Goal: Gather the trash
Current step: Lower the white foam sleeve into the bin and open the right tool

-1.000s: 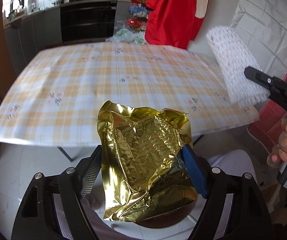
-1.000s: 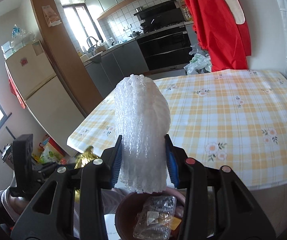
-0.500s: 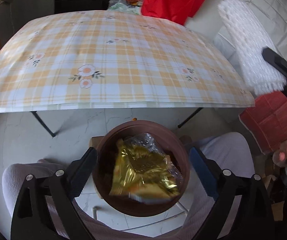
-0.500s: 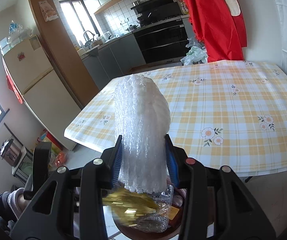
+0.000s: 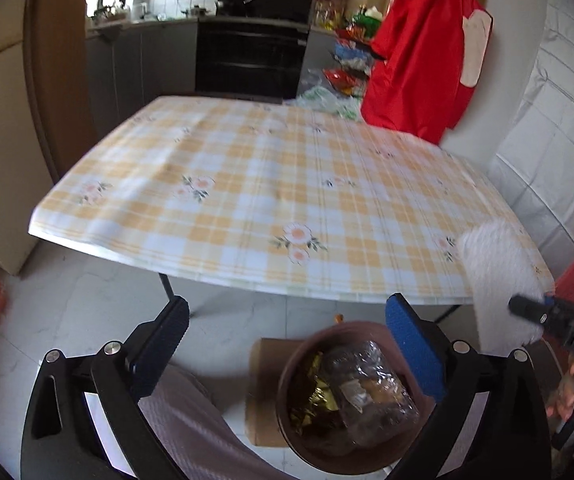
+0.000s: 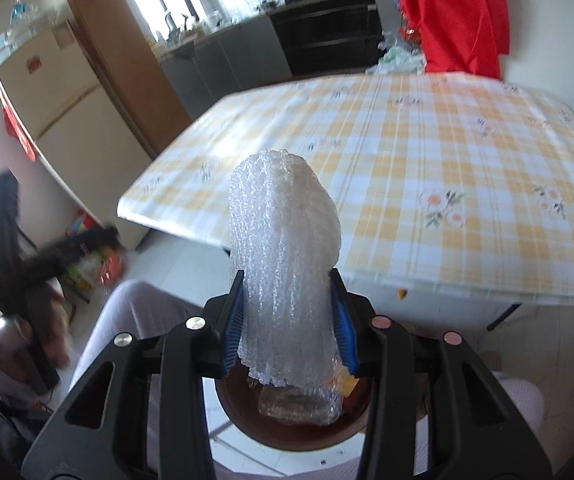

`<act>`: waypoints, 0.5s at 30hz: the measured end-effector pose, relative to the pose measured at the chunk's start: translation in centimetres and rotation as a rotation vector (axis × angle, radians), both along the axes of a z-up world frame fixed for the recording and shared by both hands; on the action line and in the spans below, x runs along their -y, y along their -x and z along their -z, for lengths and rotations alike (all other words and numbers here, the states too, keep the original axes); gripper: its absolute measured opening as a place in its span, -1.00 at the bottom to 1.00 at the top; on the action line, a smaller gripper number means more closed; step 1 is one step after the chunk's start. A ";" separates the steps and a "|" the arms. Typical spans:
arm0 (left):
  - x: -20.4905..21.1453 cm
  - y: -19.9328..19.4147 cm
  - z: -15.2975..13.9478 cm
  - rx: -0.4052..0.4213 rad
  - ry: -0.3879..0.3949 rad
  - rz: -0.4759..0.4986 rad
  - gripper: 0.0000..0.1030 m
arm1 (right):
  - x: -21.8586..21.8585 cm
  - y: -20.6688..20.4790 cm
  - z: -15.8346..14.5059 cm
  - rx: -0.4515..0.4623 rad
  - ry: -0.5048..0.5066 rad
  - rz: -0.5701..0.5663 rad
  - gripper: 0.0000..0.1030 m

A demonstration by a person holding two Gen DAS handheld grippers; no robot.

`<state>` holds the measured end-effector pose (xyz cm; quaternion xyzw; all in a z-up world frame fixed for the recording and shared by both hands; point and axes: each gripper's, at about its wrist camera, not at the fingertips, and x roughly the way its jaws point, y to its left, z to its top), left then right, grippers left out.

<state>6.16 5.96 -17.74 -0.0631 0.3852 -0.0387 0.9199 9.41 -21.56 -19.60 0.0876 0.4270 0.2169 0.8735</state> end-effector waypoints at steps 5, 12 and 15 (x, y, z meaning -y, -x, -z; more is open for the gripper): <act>-0.6 0.6 -0.9 0.030 -0.009 -0.015 0.88 | -1.9 0.2 1.6 -0.059 0.025 -0.041 -0.16; -1.0 1.1 -1.9 0.064 -0.004 -0.034 0.88 | -3.5 0.2 2.1 -0.083 0.061 -0.072 0.17; -0.9 1.2 -2.2 0.077 -0.020 -0.030 0.88 | -3.4 0.2 1.6 -0.068 0.078 -0.057 0.48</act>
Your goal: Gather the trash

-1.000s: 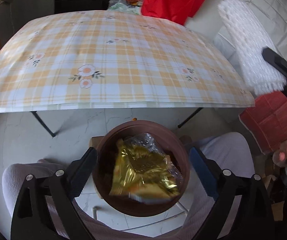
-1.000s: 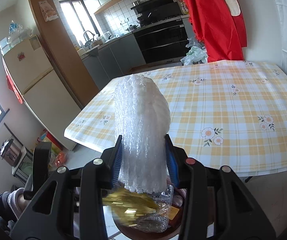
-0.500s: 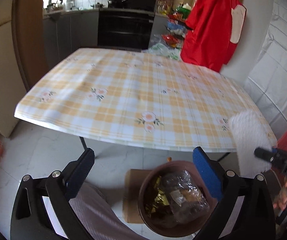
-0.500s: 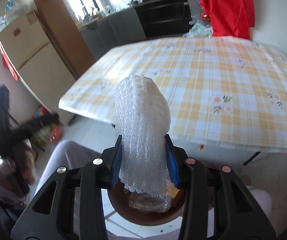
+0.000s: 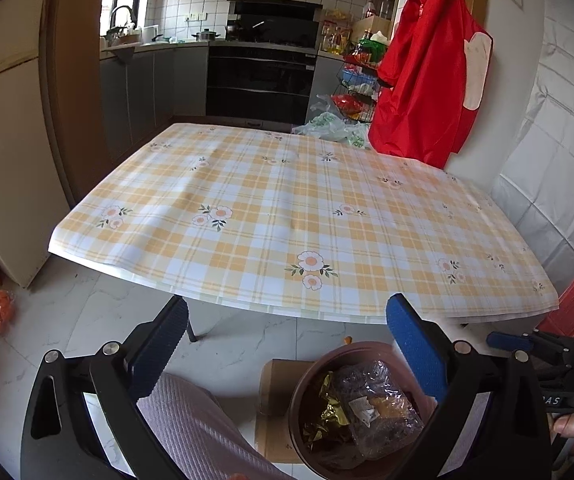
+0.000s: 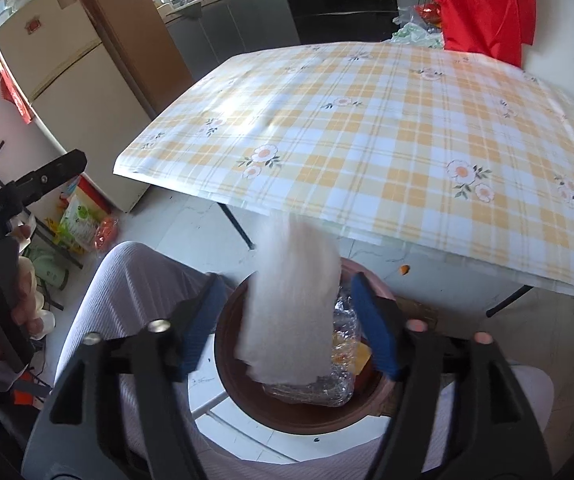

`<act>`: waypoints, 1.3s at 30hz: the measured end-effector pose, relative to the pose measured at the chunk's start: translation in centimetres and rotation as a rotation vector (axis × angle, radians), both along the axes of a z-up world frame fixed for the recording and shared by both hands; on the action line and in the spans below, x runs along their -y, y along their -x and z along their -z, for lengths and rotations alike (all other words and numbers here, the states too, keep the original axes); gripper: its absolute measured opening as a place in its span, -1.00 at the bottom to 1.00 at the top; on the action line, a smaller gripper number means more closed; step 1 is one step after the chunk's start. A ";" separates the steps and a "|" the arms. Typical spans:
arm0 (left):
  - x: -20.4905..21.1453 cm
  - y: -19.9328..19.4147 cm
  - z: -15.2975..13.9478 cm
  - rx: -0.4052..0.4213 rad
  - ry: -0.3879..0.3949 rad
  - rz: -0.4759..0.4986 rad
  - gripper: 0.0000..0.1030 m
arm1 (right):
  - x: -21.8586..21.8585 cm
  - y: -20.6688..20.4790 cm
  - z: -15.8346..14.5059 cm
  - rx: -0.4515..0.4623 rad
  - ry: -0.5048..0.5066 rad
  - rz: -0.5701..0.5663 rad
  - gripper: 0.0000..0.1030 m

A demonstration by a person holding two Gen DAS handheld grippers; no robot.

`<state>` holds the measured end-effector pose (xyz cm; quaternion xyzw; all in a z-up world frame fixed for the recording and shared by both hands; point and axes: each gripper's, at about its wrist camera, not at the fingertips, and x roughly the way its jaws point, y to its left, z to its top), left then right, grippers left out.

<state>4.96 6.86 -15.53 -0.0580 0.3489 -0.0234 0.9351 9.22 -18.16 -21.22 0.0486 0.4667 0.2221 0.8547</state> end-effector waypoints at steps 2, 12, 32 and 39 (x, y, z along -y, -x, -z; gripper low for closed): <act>0.1 0.0 -0.2 0.003 -0.005 0.003 0.88 | 0.2 0.0 -0.5 0.017 0.010 0.016 0.64; 0.8 0.3 -1.2 0.026 -0.020 0.027 0.88 | 1.1 0.3 -4.8 0.152 0.118 0.085 0.88; 3.9 1.2 -7.7 0.186 -0.059 0.110 0.89 | 4.0 2.8 -13.9 0.379 0.118 0.271 0.89; 4.5 1.5 -8.6 0.211 -0.081 0.112 0.89 | 4.9 3.6 -15.4 0.435 0.140 0.339 0.89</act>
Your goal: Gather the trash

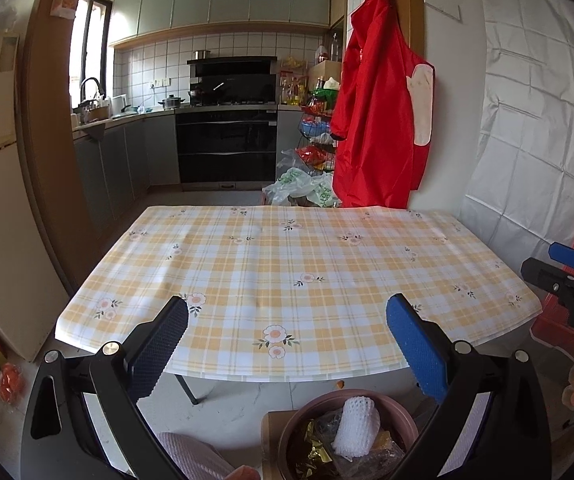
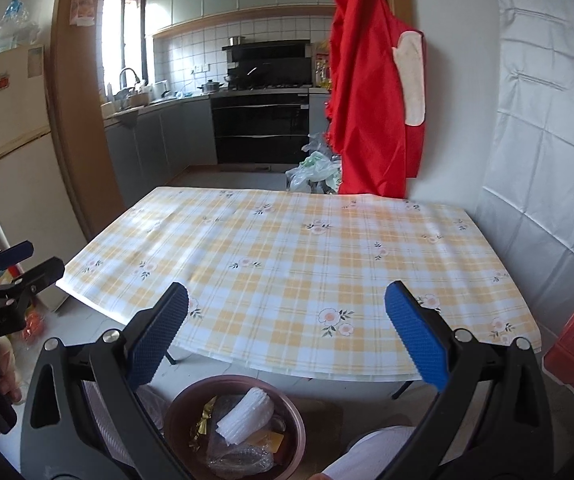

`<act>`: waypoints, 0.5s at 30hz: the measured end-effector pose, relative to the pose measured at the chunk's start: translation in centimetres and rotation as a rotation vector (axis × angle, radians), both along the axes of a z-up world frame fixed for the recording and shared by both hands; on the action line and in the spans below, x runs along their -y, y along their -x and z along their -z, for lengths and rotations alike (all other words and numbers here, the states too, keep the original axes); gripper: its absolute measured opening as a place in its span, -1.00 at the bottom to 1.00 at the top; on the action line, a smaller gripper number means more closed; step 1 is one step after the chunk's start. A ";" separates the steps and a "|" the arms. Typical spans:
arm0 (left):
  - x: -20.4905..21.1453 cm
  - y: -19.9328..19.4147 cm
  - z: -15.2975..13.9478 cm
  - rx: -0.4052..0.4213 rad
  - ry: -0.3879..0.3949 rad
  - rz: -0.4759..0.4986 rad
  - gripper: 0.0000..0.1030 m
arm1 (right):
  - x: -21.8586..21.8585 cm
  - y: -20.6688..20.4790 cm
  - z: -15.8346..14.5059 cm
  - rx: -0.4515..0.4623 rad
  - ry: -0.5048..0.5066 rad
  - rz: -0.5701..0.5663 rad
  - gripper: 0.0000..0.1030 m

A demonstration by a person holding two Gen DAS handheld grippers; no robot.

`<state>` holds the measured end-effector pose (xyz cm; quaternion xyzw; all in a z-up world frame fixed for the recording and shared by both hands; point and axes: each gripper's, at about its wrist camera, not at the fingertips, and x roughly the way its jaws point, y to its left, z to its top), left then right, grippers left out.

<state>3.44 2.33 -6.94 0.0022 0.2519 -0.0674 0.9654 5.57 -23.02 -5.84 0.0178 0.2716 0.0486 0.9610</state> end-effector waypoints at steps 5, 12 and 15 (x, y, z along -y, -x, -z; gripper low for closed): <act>0.2 0.2 -0.2 0.006 -0.011 -0.004 0.89 | 0.5 0.2 -0.1 0.001 -0.010 0.022 0.89; 0.3 0.2 -0.2 0.003 -0.014 0.001 0.89 | 0.7 0.3 0.0 0.002 -0.011 0.031 0.89; 0.4 0.3 -0.3 0.006 -0.018 0.005 0.89 | 0.8 0.3 0.0 0.000 -0.012 0.032 0.89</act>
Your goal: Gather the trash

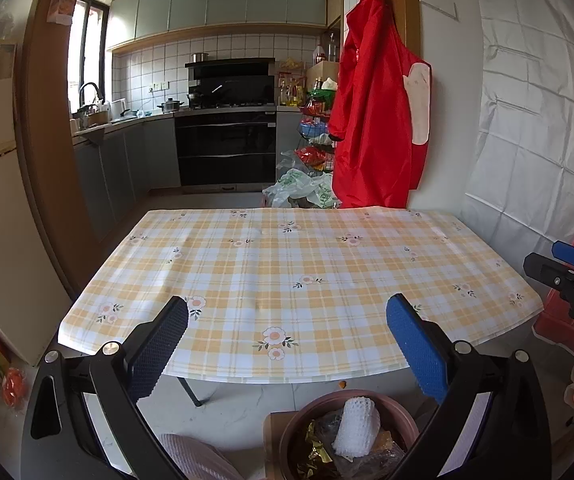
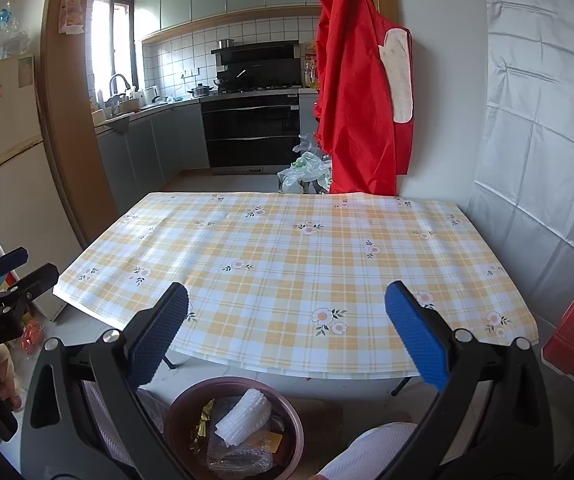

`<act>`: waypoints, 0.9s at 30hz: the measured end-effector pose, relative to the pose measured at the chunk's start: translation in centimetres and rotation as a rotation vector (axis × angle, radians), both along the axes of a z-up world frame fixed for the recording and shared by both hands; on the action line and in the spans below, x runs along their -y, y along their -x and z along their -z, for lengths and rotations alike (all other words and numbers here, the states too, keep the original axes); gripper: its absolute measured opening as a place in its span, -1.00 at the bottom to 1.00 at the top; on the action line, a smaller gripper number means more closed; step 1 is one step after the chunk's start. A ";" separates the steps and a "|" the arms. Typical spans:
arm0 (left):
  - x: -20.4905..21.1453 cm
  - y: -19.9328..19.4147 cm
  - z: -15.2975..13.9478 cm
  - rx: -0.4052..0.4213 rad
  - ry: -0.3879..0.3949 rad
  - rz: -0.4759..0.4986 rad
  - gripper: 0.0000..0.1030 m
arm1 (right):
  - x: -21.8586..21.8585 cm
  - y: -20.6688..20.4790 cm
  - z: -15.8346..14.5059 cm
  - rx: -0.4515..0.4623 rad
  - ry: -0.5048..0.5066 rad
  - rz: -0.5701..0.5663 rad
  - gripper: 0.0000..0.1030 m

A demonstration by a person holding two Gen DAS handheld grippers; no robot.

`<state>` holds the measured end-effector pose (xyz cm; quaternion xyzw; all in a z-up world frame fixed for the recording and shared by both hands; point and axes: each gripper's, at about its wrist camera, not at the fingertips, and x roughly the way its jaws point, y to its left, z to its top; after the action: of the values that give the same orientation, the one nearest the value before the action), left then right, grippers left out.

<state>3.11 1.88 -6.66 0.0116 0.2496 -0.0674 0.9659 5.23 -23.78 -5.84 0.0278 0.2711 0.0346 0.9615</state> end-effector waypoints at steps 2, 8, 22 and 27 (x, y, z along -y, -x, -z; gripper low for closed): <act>0.1 0.0 -0.1 0.000 -0.002 0.002 0.89 | 0.0 0.0 0.0 0.000 -0.001 0.003 0.89; 0.1 0.0 -0.2 -0.002 -0.004 -0.002 0.89 | 0.1 0.0 0.0 -0.002 0.000 0.004 0.89; -0.2 0.0 -0.3 -0.003 -0.012 -0.009 0.89 | 0.3 0.0 0.2 -0.008 -0.001 0.007 0.89; -0.2 0.1 -0.3 -0.001 -0.018 -0.012 0.89 | 0.4 0.1 0.2 -0.009 -0.001 0.007 0.89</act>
<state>3.03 2.08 -6.37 0.0189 0.2509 -0.0596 0.9660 5.15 -24.16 -6.05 0.0294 0.2752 0.0310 0.9604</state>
